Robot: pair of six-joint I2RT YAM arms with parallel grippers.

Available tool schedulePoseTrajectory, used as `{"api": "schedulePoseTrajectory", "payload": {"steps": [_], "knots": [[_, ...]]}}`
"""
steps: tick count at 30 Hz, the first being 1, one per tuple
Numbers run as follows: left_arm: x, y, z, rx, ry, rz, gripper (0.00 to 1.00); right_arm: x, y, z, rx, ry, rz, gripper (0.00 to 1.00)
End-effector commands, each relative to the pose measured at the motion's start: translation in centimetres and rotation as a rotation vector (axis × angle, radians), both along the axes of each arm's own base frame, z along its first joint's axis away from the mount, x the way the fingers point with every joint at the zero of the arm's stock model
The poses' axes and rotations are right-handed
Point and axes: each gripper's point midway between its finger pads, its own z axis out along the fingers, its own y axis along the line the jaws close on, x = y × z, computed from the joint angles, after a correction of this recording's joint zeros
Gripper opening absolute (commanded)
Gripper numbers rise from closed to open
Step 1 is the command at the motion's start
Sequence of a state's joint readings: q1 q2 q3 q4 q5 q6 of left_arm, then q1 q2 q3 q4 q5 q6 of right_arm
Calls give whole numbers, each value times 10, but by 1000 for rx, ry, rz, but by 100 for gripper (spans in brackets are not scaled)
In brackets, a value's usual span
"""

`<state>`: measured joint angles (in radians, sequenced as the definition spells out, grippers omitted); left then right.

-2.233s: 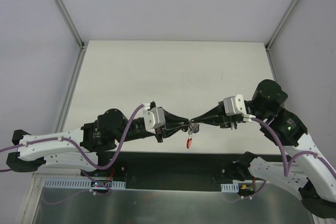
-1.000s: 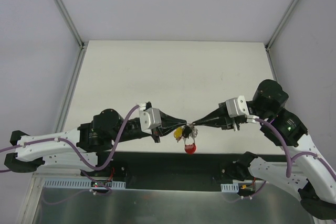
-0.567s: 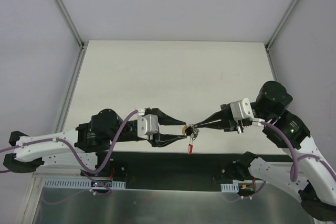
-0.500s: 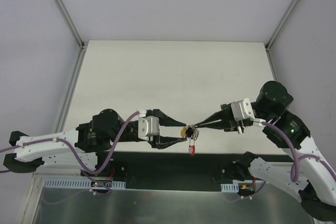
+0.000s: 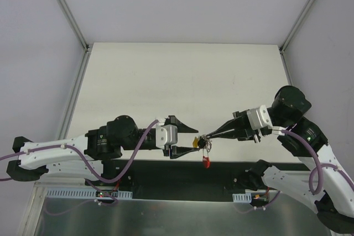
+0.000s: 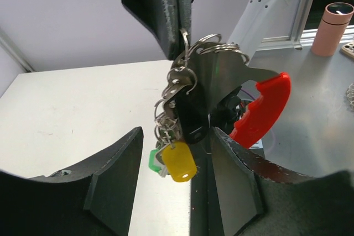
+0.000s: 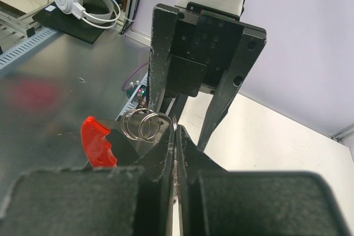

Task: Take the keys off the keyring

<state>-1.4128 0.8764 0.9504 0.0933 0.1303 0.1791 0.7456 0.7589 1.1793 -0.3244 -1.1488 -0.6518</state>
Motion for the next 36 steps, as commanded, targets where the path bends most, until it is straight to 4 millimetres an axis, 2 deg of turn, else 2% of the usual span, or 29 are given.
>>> {"api": "schedulePoseTrajectory", "payload": {"steps": [1,16,23,28,36], "knots": [[8,11,34,-90,-35,52,52,-13,-7,23,81,-91,52,1],[-20,-3,41,-84,-51,-121,45,-13,-7,22,80,-88,48,1],[-19,-7,40,-76,-34,-119,42,-11,-6,20,72,-79,46,1],[-17,-8,42,-81,-33,-110,36,-10,-5,18,67,-75,43,1],[-12,-11,42,-76,-25,-81,36,-9,-4,16,61,-70,45,1]]}}
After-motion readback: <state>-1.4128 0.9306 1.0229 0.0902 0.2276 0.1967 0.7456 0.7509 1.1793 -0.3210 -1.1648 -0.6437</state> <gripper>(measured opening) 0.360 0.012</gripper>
